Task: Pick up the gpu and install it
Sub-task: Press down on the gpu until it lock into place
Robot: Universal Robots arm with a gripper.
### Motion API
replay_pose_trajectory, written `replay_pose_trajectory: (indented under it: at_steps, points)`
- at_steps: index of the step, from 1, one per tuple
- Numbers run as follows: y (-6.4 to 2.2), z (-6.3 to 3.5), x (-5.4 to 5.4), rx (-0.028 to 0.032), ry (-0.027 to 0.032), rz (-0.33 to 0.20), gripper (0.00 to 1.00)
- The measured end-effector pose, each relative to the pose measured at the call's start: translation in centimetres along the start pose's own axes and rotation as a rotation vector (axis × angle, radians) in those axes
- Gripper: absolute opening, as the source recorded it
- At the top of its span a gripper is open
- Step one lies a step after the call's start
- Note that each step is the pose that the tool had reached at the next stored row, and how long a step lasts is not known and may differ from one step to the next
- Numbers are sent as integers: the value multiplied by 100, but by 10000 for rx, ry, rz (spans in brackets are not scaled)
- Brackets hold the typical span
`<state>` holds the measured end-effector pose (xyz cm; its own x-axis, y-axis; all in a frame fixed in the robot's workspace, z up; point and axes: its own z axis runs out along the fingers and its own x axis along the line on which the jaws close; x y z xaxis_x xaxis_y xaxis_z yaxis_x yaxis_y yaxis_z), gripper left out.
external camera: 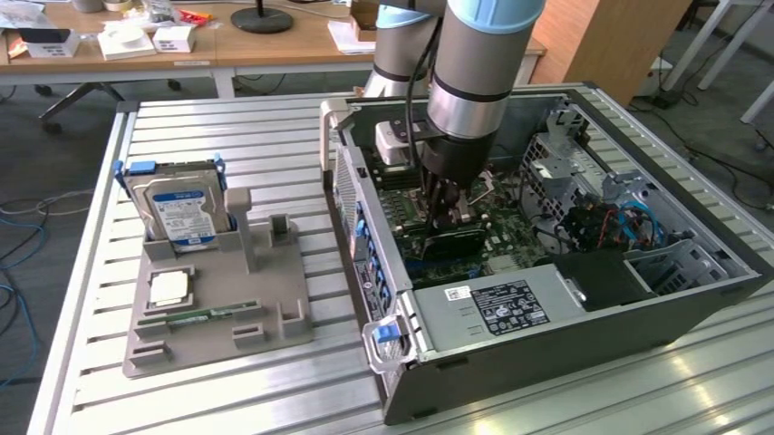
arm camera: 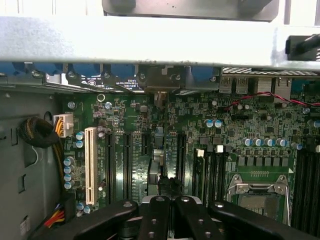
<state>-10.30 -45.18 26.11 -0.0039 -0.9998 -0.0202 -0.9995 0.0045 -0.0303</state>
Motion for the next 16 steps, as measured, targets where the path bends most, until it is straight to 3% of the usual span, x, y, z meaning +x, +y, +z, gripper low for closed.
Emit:
replay_pose_trajectory:
  at_steps: [8, 16]
  points:
    - [-5, -164, -2, -6, 47, -3, 10]
    - [-7, -224, -3, -5, 50, -2, 10]
